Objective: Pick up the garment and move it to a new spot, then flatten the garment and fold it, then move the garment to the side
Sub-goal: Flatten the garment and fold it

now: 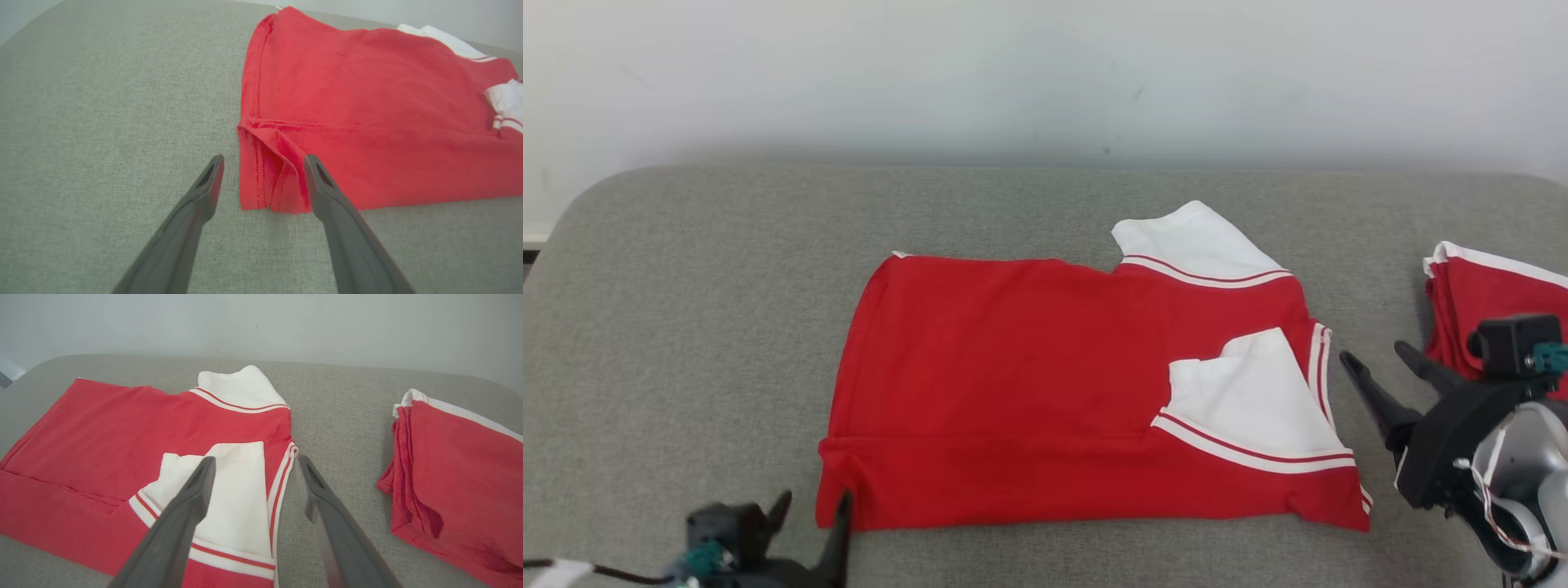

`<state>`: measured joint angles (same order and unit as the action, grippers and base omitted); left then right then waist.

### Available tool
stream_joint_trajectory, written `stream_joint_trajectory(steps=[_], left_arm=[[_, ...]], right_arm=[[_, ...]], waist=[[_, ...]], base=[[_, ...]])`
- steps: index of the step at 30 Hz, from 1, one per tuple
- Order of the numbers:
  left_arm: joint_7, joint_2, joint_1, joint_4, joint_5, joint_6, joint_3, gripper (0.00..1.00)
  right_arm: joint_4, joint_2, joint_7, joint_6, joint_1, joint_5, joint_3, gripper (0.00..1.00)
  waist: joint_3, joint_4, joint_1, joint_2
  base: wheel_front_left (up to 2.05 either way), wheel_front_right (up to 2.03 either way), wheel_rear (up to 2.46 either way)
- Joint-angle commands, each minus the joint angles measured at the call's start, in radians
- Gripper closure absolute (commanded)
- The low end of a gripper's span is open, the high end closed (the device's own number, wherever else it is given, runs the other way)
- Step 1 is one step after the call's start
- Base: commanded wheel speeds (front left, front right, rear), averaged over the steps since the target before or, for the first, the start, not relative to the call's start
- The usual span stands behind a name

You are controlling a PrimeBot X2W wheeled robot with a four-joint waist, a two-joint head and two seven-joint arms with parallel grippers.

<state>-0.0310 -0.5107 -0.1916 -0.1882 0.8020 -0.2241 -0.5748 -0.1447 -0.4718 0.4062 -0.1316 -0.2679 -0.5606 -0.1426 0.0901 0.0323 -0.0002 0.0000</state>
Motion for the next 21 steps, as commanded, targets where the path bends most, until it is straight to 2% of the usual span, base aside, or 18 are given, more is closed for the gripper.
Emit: stream_joint_trajectory(steps=[1, 4, 9, 16, 21], left_arm=[[0.011, -0.007, 0.029, 0.013, -0.022, -0.015, -0.019, 0.0], [0.033, 0.001, 0.042, 0.031, -0.054, -0.042, -0.058, 0.0], [0.058, 0.022, 0.011, -0.019, -0.116, -0.097, -0.101, 0.0], [0.052, 0.047, -0.021, -0.082, -0.139, -0.14, -0.105, 0.0], [0.063, 0.061, -0.035, -0.122, -0.14, -0.16, -0.106, 0.0]], right_arm=[[0.031, 0.019, 0.016, 0.002, 0.036, 0.015, 0.025, 0.0], [0.086, 0.055, 0.053, 0.002, 0.091, 0.045, 0.083, 0.0], [0.14, 0.13, 0.118, 0.002, 0.162, 0.106, 0.159, 0.0], [0.188, 0.204, 0.174, 0.002, 0.197, 0.154, 0.184, 0.0], [0.173, 0.221, 0.19, 0.002, 0.208, 0.158, 0.201, 0.0]], waist=[[-0.005, -0.016, 0.0002, 0.0], [-0.005, -0.023, 0.0002, 0.0], [-0.003, -0.027, 0.0002, 0.0], [0.007, -0.036, 0.0002, 0.0], [0.013, -0.036, 0.0002, 0.0]], base=[[0.0, 0.0, 0.0], [0.0, 0.0, 0.0], [0.0, 0.0, 0.0], [0.0, 0.0, 0.0], [0.0, 0.0, 0.0]])
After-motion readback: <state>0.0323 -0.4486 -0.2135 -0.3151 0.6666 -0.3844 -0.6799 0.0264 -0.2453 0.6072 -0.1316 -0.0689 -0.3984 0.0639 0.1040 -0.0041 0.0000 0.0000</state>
